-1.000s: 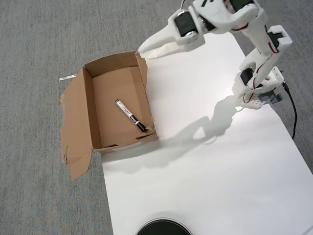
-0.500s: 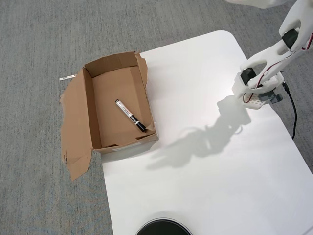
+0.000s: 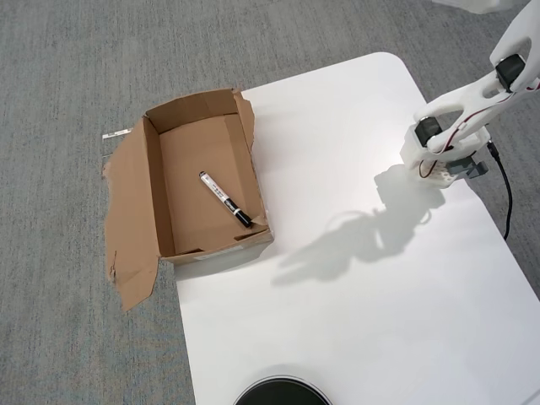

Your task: Grasp a pen and put it in the box.

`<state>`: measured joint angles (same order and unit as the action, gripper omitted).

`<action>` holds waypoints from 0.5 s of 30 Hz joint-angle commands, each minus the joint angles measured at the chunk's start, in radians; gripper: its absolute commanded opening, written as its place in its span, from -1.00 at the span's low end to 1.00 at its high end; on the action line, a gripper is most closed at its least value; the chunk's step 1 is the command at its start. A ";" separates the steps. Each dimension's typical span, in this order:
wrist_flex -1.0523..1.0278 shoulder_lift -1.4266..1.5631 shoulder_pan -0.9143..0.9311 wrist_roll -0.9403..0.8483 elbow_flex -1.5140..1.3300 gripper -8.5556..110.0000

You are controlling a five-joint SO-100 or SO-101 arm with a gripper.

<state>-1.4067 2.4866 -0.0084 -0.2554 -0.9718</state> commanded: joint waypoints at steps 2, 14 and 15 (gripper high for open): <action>-0.003 0.124 0.002 0.010 -0.179 -0.59; 0.000 0.489 0.002 0.108 -0.663 -0.59; 0.000 0.515 0.004 0.137 -0.703 -0.59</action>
<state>-1.4067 2.8962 -0.0069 -0.2140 -1.5148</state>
